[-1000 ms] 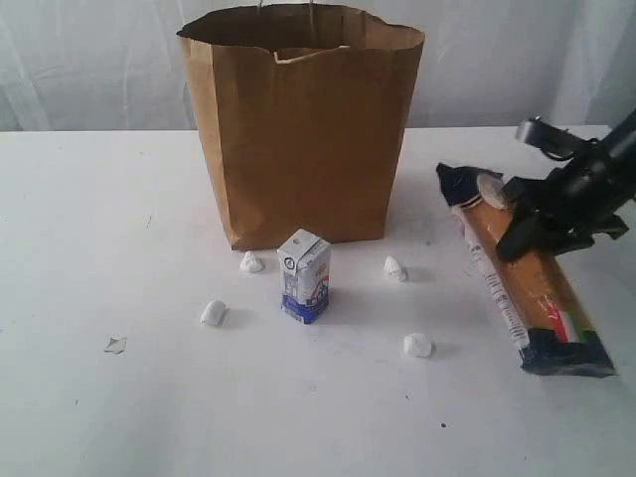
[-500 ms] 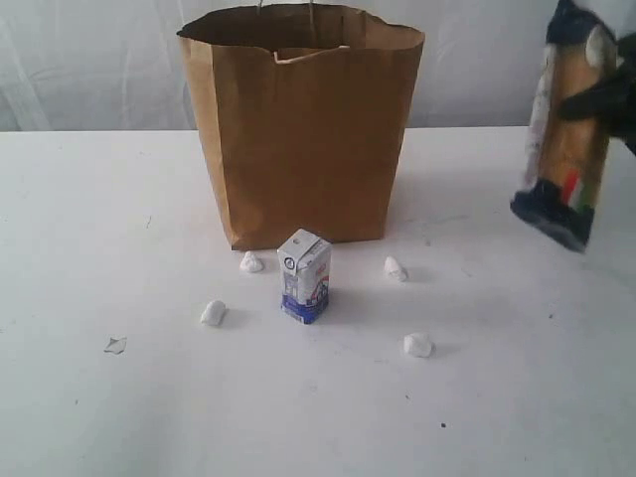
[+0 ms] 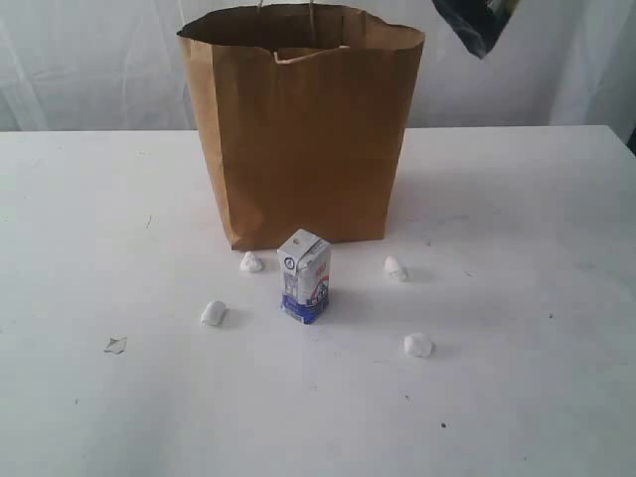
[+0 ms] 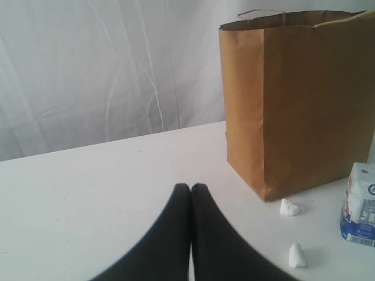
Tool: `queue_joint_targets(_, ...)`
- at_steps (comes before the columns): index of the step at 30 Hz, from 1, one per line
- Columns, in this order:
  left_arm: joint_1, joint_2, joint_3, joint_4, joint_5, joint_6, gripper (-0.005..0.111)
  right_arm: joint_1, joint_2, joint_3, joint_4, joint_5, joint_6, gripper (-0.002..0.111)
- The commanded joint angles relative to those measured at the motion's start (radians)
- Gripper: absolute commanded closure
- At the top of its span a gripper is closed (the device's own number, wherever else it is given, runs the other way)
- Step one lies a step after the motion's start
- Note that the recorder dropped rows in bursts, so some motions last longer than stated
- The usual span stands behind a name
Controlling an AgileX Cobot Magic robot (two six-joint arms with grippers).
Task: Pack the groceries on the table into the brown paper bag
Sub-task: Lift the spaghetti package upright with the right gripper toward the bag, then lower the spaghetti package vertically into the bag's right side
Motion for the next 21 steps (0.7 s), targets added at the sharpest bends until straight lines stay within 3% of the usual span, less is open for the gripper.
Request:
queue_joint_targets(1,0.003,-0.005,0.006,0.016,-0.006,0.001,0.107,0.044,0.026,-0.08,0.099,0.017,-0.128,0.108)
queue_joint_targets(21,0.003,-0.005,0.006,0.016,-0.006,0.001,0.107,0.104,0.226,-0.353,0.099,-0.029,-0.656,0.108)
